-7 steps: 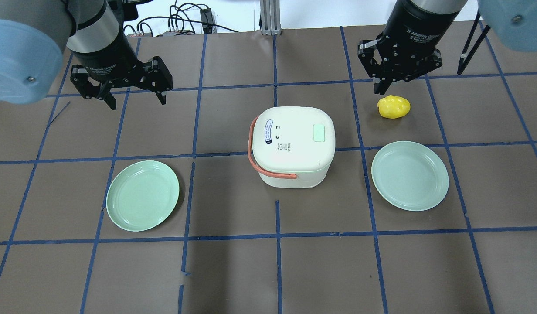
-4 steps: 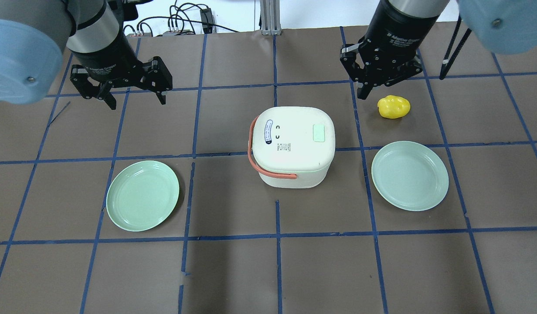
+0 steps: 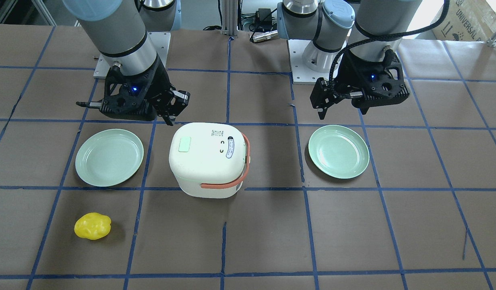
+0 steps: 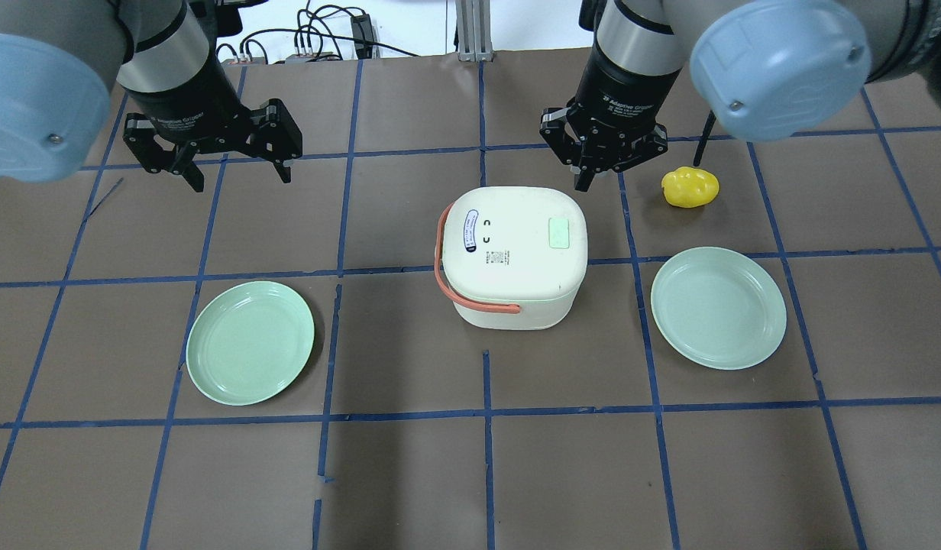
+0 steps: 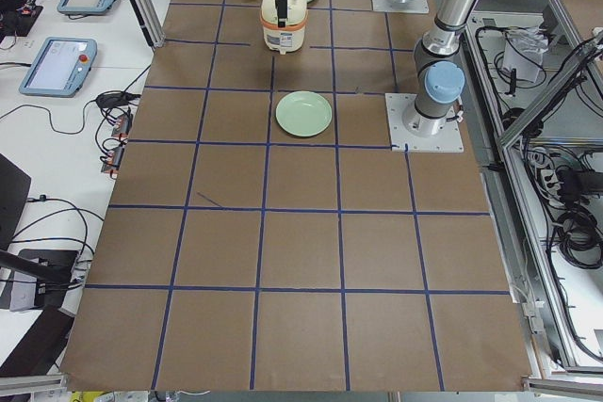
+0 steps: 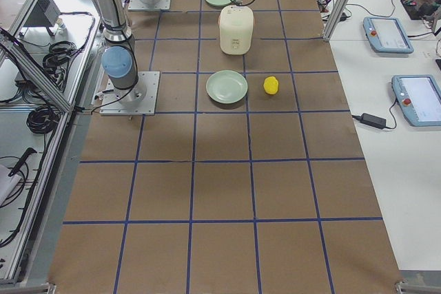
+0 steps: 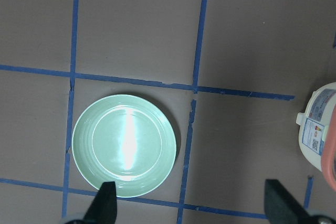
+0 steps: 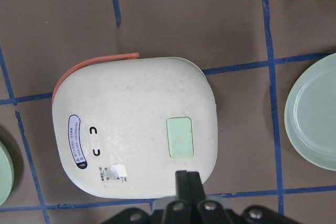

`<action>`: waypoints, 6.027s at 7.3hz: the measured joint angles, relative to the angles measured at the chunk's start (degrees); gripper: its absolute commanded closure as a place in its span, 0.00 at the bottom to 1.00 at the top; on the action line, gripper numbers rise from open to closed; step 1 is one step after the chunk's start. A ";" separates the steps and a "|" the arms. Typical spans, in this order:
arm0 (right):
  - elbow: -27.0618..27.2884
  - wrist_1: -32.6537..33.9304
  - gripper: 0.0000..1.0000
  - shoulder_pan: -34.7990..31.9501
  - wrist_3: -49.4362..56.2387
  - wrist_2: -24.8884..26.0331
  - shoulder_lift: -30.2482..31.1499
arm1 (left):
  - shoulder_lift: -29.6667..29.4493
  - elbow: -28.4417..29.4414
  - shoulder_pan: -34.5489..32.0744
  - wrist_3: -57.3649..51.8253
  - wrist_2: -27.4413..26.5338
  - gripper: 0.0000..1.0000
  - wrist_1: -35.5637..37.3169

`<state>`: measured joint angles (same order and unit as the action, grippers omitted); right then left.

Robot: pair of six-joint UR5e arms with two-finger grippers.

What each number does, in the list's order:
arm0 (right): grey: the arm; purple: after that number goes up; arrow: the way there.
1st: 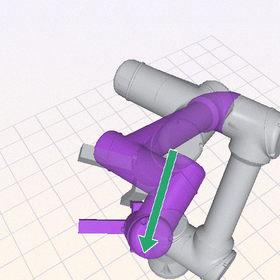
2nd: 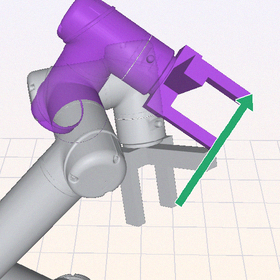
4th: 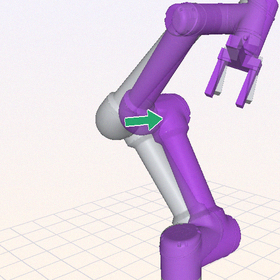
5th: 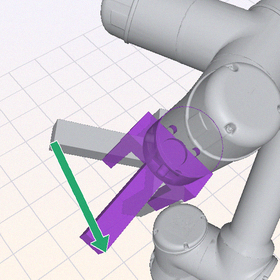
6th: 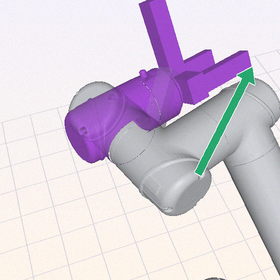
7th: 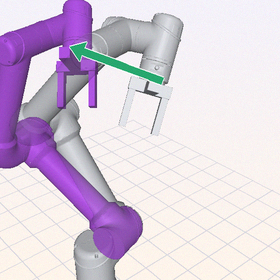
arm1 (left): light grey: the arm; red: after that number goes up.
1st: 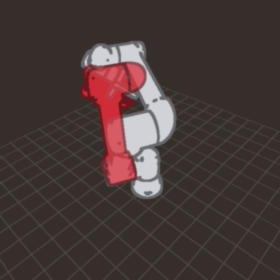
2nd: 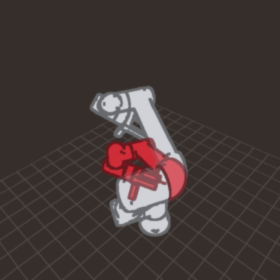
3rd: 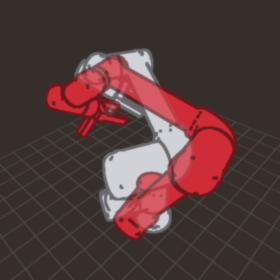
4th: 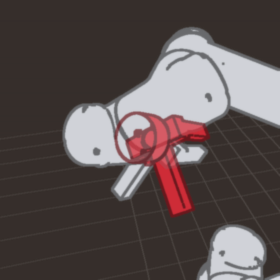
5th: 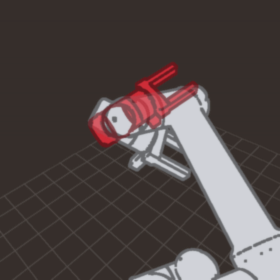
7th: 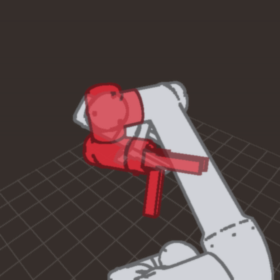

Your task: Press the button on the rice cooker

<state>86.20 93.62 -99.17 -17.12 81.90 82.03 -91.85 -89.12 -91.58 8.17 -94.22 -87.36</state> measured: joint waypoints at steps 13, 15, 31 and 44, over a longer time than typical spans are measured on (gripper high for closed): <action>9.79 13.85 0.94 -1.28 -1.52 -0.19 -2.77 | 0.00 0.00 0.00 0.00 0.00 0.00 -0.01; 9.81 13.79 0.93 -1.28 -1.52 -0.07 -2.92 | 0.00 0.03 0.00 0.00 0.00 0.00 0.00; 8.38 10.94 0.86 -1.12 -0.88 0.20 -0.64 | 0.00 0.00 0.00 0.00 0.00 0.00 0.00; -5.94 -12.13 0.01 8.92 16.54 8.08 4.75 | 0.00 0.00 0.00 0.00 0.00 0.00 0.00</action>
<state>80.26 81.49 -90.26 -0.58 89.99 86.77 -91.85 -89.12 -91.58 8.17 -94.22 -87.36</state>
